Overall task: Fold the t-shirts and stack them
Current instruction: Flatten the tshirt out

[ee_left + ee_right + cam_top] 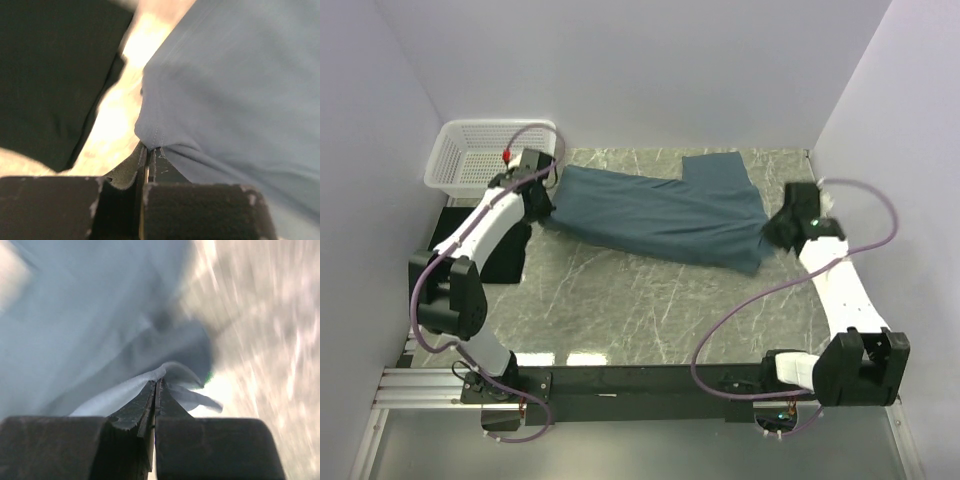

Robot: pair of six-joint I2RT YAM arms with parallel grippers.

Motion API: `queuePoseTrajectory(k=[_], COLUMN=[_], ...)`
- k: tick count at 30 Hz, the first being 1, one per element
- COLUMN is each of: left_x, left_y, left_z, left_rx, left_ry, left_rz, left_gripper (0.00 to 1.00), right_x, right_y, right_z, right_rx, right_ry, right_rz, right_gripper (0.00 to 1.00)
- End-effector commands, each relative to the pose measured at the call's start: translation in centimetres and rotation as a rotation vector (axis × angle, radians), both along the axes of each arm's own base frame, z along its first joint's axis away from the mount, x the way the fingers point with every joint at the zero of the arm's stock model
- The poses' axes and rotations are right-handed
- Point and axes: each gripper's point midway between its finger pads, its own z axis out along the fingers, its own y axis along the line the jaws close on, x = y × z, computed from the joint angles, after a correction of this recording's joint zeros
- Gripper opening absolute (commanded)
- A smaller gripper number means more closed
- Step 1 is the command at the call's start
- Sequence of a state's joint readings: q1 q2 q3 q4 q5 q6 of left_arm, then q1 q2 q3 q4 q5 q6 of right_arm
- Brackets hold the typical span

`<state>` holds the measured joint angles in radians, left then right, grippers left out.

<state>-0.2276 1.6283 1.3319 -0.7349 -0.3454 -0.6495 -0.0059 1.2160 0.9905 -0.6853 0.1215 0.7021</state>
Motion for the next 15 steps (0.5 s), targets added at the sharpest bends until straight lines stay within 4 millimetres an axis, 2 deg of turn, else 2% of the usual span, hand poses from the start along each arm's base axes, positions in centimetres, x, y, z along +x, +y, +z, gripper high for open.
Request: queuePoseTrajectory(k=[1, 2, 4, 5, 7, 8, 9, 10, 11, 12, 13, 14, 15], left_x=[3.4, 4.7, 5.2, 5.8, 5.3, 5.1, 3.8, 3.1, 2.4, 0.3, -0.8, -1.6, -4.5], left_y=[0.5, 0.4, 0.4, 0.3, 0.4, 0.4, 0.7, 0.8, 0.8, 1.3, 1.5, 1.6, 2.5], left_z=[6.2, 9.9, 13.2, 16.7, 20.9, 23.4, 26.2, 27.7, 29.5, 32.3, 33.5, 34.5, 37.1], left_rx=[0.018, 0.0, -0.009, -0.026, -0.037, -0.044, -0.054, -0.047, -0.055, -0.064, -0.057, -0.059, -0.067], left_ry=[-0.126, -0.207, -0.26, -0.345, -0.44, -0.503, -0.571, -0.608, -0.664, -0.741, -0.779, -0.827, -0.913], left_rz=[0.052, 0.063, 0.074, 0.075, 0.061, 0.06, 0.056, 0.042, 0.032, 0.028, 0.012, 0.008, 0.013], left_gripper=[0.01, 0.01, 0.01, 0.01, 0.01, 0.01, 0.01, 0.0, 0.01, 0.01, 0.0, 0.0, 0.0], right_x=[4.8, 5.8, 6.1, 5.9, 5.1, 3.9, 3.1, 2.2, 0.3, -0.8, -2.1, -4.3, -5.6], right_y=[-3.7, -4.4, -5.9, -6.6, -7.4, -7.9, -8.1, -8.2, -8.3, -8.4, -8.5, -8.7, -8.8], right_z=[8.8, 12.6, 16.8, 20.7, 24.6, 28.4, 30.2, 31.8, 34.8, 36.1, 37.6, 39.1, 39.9], right_rx=[-0.128, -0.155, -0.217, -0.243, -0.295, -0.327, -0.364, -0.39, -0.419, -0.461, -0.484, -0.531, -0.558], right_ry=[-0.243, -0.32, -0.396, -0.476, -0.556, -0.643, -0.675, -0.709, -0.781, -0.803, -0.836, -0.87, -0.89], right_rz=[-0.063, -0.069, -0.111, -0.135, -0.146, -0.17, -0.164, -0.164, -0.176, -0.167, -0.178, -0.184, -0.188], right_gripper=[0.0, 0.0, 0.0, 0.0, 0.0, 0.0, 0.0, 0.0, 0.0, 0.0, 0.0, 0.0, 0.0])
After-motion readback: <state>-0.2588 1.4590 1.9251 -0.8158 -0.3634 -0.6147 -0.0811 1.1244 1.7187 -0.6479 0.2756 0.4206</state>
